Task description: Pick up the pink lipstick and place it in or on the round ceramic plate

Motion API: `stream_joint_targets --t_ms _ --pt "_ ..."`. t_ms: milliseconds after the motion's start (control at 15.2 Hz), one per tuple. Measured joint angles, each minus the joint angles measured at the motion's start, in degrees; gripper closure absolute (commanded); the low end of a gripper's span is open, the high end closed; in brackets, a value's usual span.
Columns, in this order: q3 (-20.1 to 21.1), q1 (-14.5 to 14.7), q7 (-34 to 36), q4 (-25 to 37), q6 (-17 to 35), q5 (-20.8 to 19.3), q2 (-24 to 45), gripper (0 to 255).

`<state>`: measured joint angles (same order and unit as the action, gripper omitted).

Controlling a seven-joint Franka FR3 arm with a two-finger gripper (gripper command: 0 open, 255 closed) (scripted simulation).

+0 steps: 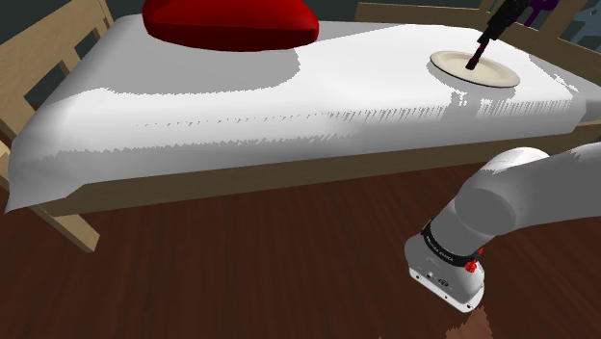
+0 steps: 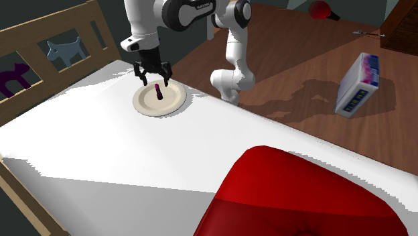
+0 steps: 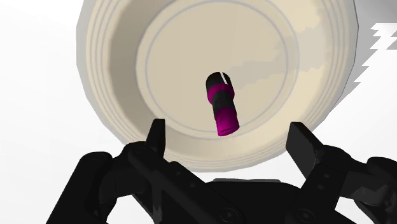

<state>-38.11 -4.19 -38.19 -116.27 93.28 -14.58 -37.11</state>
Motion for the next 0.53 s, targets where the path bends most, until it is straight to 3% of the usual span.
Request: stream_joint_targets --t_ms 330,528 --pt "0.7 0.6 -0.7 7.7 -6.3 1.0 1.5 0" --pt "0.6 0.8 -0.9 8.7 -6.9 1.2 1.9 0"
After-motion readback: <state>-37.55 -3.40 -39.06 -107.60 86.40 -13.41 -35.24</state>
